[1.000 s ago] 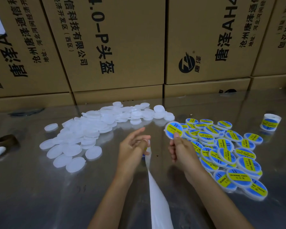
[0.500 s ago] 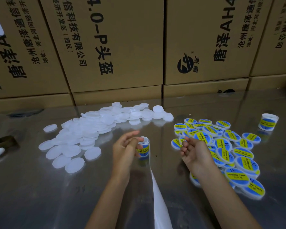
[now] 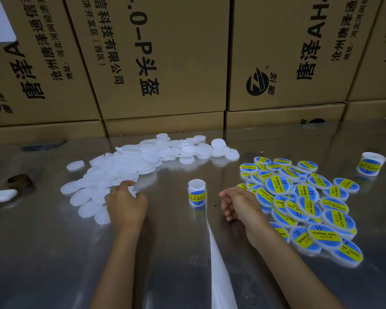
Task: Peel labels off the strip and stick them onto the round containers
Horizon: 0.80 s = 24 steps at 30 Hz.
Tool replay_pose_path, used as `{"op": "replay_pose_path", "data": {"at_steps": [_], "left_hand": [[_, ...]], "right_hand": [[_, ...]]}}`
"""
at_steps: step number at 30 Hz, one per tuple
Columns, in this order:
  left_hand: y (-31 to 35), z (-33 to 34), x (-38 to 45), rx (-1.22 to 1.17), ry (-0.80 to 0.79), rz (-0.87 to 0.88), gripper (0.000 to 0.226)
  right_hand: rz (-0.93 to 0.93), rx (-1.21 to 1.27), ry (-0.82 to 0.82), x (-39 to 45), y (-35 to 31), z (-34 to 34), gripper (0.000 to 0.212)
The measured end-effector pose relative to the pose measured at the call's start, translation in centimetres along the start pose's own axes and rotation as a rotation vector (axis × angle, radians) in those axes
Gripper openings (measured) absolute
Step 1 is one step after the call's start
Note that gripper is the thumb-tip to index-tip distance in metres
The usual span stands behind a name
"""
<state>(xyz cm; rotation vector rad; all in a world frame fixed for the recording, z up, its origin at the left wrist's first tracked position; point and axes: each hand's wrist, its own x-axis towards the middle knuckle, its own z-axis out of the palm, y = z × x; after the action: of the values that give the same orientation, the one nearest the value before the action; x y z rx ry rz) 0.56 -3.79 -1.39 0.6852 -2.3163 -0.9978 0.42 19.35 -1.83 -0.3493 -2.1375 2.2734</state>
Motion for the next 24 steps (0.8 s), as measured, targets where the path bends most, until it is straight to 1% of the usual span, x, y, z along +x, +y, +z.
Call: {"op": "replay_pose_path", "data": {"at_steps": [2,4,6,10,11,12,13,14,15,16,18,19,21,23,24], "left_hand": [[-1.2,0.1,0.5,0.122,-0.052,0.014,0.044],[-1.8,0.5,0.8,0.158,-0.092,0.004,0.044],[-2.1,0.8,0.9,0.202,-0.076,0.011,0.04],[-1.9,0.6,0.9,0.385,-0.045,0.094,0.037],[-1.7,0.6,0.9,0.377,-0.052,0.102,0.037],[-1.5,0.7,0.7,0.314,-0.068,0.101,0.036],[-1.0,0.7,0.5,0.176,-0.091,0.087,0.035],[-0.5,0.7,0.2,-0.028,-0.128,0.059,0.032],[0.3,0.7,-0.1,-0.281,-0.187,0.011,0.027],[1.1,0.6,-0.4,-0.55,-0.278,-0.058,0.023],[2.9,0.4,-1.2,-0.976,-0.553,-0.204,0.023],[3.7,0.4,-1.6,-1.102,-0.681,-0.258,0.028],[4.7,0.6,-2.5,-1.21,-0.856,-0.293,0.037],[5.3,0.7,-3.5,-1.249,-0.96,-0.3,0.046],[5.4,0.7,-3.8,-1.257,-0.992,-0.304,0.05]], "right_hand": [[-0.004,-0.004,-0.002,0.1,0.0,-0.1,0.022],[-0.006,-0.012,-0.006,0.1,0.1,-0.1,0.022],[-0.006,-0.015,-0.008,0.1,0.1,-0.1,0.023],[-0.005,-0.012,-0.015,0.1,0.1,-0.2,0.024],[-0.011,-0.019,-0.014,0.1,0.2,-0.2,0.023],[-0.029,-0.032,-0.011,0.1,0.3,-0.2,0.023],[-0.061,-0.046,-0.004,0.1,0.4,-0.2,0.021],[-0.107,-0.061,0.008,0.2,0.5,-0.1,0.018],[-0.164,-0.079,0.027,0.2,0.6,0.0,0.014],[-0.235,-0.099,0.05,0.1,0.6,0.2,0.01],[-0.428,-0.151,0.092,-0.2,0.4,0.5,0.006],[-0.528,-0.195,0.099,-0.5,0.4,0.6,0.012],[-0.687,-0.308,0.079,-1.1,0.4,0.8,0.032],[-0.786,-0.395,0.046,-1.7,0.4,1.1,0.049],[-0.817,-0.423,0.034,-1.8,0.4,1.2,0.054]]}}
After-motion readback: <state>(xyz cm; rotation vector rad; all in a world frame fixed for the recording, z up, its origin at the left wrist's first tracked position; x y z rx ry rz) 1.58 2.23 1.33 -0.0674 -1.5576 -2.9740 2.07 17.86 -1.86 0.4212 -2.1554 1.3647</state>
